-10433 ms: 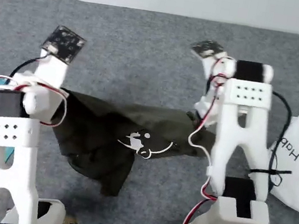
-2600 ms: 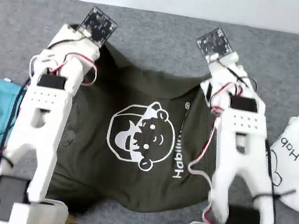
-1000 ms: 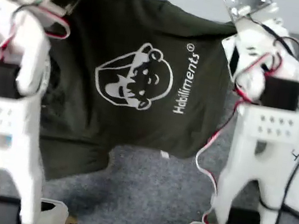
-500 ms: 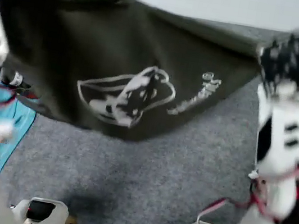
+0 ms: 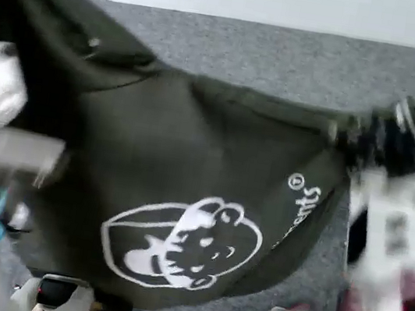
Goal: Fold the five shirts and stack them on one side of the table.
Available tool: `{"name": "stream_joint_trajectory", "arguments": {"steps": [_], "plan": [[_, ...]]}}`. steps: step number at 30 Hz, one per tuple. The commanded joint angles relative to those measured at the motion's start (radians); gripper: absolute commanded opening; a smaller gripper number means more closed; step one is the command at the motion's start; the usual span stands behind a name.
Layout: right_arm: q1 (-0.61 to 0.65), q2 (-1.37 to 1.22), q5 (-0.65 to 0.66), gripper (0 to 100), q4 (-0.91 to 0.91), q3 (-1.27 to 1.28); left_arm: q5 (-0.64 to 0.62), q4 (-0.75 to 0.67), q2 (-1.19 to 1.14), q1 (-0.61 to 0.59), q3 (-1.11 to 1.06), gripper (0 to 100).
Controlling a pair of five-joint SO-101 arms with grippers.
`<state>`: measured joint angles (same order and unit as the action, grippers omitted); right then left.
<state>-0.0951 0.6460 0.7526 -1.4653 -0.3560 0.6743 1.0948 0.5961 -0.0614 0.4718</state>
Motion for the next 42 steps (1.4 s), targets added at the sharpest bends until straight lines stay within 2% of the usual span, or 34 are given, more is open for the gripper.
{"name": "stream_joint_trajectory", "arguments": {"steps": [1, 5, 9, 13, 17, 22, 28, 32, 37, 39, 42], "plan": [[0.015, -0.116, 0.006, 1.2, 0.119, 0.17, 0.017, -0.011, -0.069, 0.003, -0.236, 0], [0.035, -0.265, 0.008, 1.2, 0.36, 0.407, 0.098, -0.181, -0.181, -0.005, -0.507, 0], [0.044, -0.427, 0.011, 1.2, 0.642, 0.559, 0.172, -0.477, -0.338, -0.031, -0.693, 0], [0.044, -0.576, 0.008, 1.2, 0.842, 0.569, 0.173, -0.717, -0.508, -0.066, -0.707, 0], [0.045, -0.668, 0.008, 1.2, 1.017, 0.569, 0.173, -0.85, -0.669, -0.097, -0.611, 0], [0.05, -0.728, 0.011, 1.2, 1.201, 0.551, 0.172, -0.872, -0.836, -0.104, -0.389, 0], [0.047, -0.82, 0.023, 1.2, 1.214, 0.361, 0.173, -0.87, -0.979, -0.101, -0.14, 0], [0.048, -0.923, 0.107, 1.2, 1.213, 0.252, 0.175, -0.87, -1.028, -0.103, -0.087, 0], [0.054, -1.013, 0.13, 1.2, 1.213, 0.189, 0.175, -0.867, -1.031, -0.101, -0.09, 0], [0.058, -1.013, 0.13, 1.2, 1.182, 0.187, 0.175, -0.813, -1.019, -0.1, -0.081, 0], [0.077, -0.981, 0.13, 1.2, 1.064, 0.181, 0.175, -0.632, -0.936, -0.098, -0.073, 0]]}}
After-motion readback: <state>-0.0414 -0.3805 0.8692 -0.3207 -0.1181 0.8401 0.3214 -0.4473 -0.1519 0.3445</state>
